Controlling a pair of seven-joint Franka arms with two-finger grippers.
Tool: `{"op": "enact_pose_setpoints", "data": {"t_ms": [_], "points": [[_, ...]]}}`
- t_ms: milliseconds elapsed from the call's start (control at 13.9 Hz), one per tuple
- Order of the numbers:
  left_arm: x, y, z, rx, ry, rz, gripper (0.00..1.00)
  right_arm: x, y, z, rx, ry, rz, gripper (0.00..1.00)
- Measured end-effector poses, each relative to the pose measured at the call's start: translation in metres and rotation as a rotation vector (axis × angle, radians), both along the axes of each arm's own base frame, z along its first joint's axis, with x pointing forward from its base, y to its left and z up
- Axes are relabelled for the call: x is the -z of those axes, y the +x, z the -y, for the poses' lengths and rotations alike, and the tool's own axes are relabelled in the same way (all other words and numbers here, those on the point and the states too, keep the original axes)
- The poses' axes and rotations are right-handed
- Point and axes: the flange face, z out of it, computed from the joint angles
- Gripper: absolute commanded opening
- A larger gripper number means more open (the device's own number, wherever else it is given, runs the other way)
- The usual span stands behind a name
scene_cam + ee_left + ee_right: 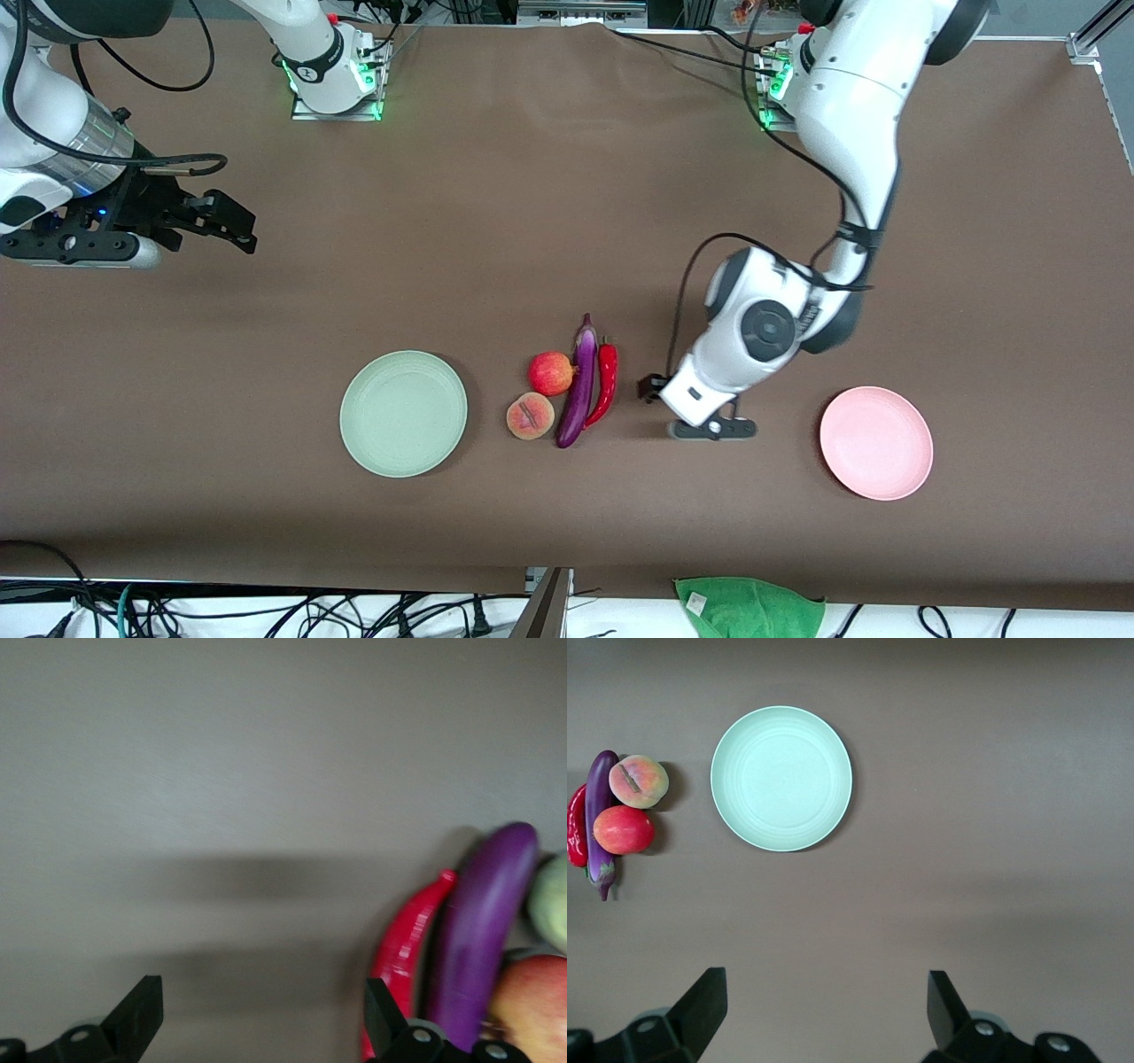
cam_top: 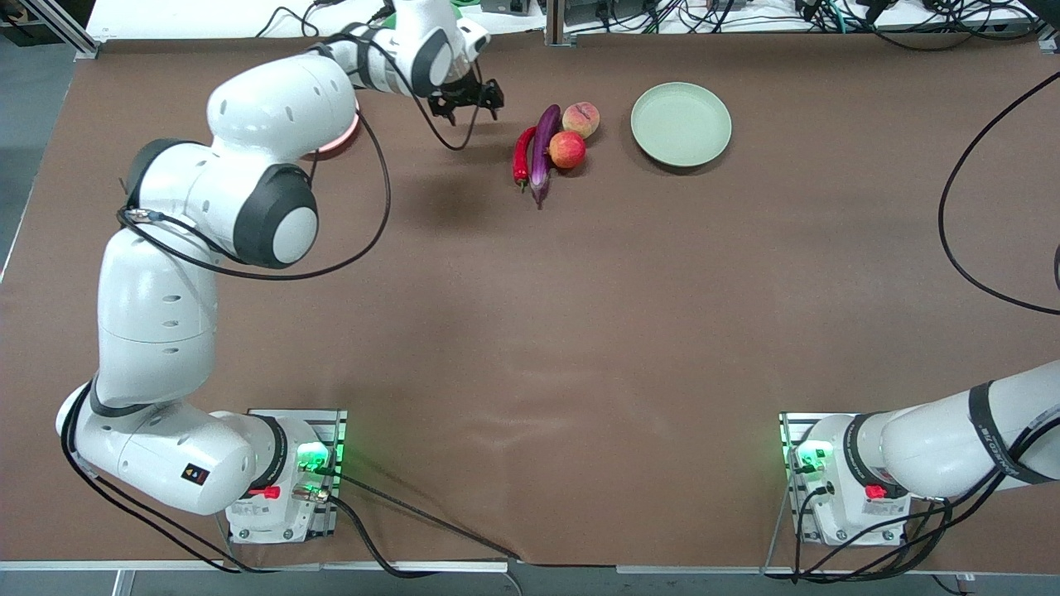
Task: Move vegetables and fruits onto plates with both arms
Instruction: 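Reach the left gripper to the red chili while the right gripper reaches the peach, then grasp the red chili with the left gripper while the right gripper grasps the peach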
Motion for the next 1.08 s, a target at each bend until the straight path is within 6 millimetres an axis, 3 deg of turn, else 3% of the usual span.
{"op": "enact_pose_setpoints", "data": {"t_ms": [216, 360, 504, 648, 936, 1080], "points": [[0.006, -0.013, 0.032, 0.016, -0.011, 0.034, 1.00, 0.012, 0.001, -0.006, -0.013, -0.014, -0.026, 1.00], [0.014, -0.016, 0.039, 0.029, 0.001, 0.044, 1.00, 0.046, 0.008, -0.028, -0.068, -0.112, -0.065, 1.00], [0.024, -0.020, 0.043, 0.051, 0.034, 0.053, 1.00, 0.093, 0.016, -0.058, -0.122, -0.174, -0.126, 1.00], [0.032, -0.022, 0.045, 0.060, 0.047, 0.063, 1.00, 0.121, 0.018, -0.081, -0.158, -0.193, -0.155, 1.00], [0.052, -0.023, 0.049, 0.067, 0.047, 0.084, 1.00, 0.126, 0.025, -0.102, -0.135, -0.042, -0.122, 1.00], [0.061, -0.023, 0.047, 0.065, 0.049, 0.084, 1.00, 0.146, 0.039, -0.113, -0.095, 0.064, -0.091, 1.00]]}}
